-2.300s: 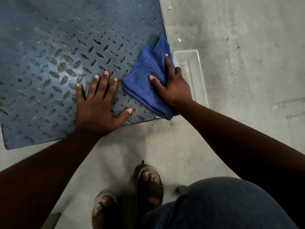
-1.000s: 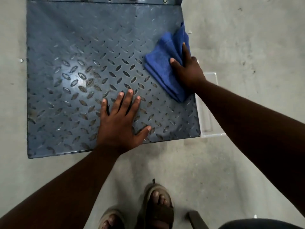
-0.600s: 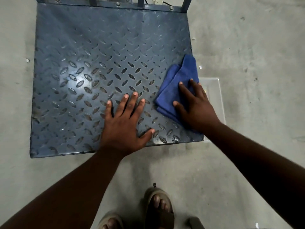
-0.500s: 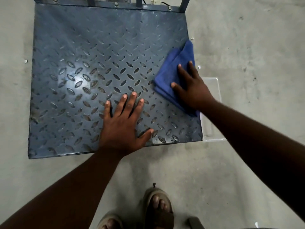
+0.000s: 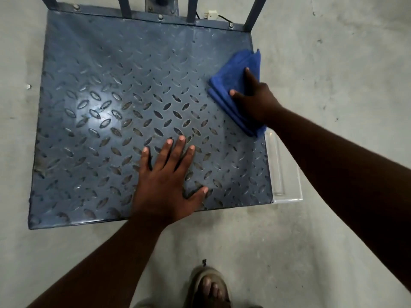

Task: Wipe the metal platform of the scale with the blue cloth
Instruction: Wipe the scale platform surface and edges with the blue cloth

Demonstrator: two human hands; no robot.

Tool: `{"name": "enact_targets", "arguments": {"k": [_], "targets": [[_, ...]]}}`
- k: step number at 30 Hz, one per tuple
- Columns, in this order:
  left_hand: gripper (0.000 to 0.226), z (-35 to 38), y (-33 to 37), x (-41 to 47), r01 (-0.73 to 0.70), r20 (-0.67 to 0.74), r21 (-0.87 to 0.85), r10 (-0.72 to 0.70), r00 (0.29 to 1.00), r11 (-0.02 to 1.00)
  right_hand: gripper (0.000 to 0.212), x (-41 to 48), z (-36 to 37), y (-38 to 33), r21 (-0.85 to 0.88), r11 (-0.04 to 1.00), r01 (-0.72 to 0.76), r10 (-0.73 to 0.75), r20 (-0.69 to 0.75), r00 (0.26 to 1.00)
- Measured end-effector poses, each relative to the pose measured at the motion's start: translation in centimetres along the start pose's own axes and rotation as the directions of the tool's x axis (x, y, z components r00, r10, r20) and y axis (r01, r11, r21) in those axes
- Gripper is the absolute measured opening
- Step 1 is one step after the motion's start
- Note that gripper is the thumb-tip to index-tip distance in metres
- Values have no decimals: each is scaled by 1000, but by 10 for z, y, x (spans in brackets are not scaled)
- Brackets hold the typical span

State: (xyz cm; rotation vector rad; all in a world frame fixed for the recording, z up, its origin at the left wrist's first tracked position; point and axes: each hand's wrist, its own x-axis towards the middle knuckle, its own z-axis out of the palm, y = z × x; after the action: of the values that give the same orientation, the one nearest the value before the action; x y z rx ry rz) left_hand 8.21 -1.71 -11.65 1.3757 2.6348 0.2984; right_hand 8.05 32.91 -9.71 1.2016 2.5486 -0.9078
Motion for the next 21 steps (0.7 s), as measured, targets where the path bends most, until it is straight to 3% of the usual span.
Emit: {"name": "enact_targets", "arguments": {"k": [5,14,21], "targets": [[104,-1,1,1,-1,10,8,1,1000,1000,89,-15,0,17,80,997,10,-15,55,998],[102,-1,0,1,-7,27,2,7,1000,1000,84,78,-25,-46,106,991,-85,85,5,996],[99,-1,-1,3,19,13,-29,-18,1000,999,72,34,0,-19,59,997,-44,50,-101,994]]}}
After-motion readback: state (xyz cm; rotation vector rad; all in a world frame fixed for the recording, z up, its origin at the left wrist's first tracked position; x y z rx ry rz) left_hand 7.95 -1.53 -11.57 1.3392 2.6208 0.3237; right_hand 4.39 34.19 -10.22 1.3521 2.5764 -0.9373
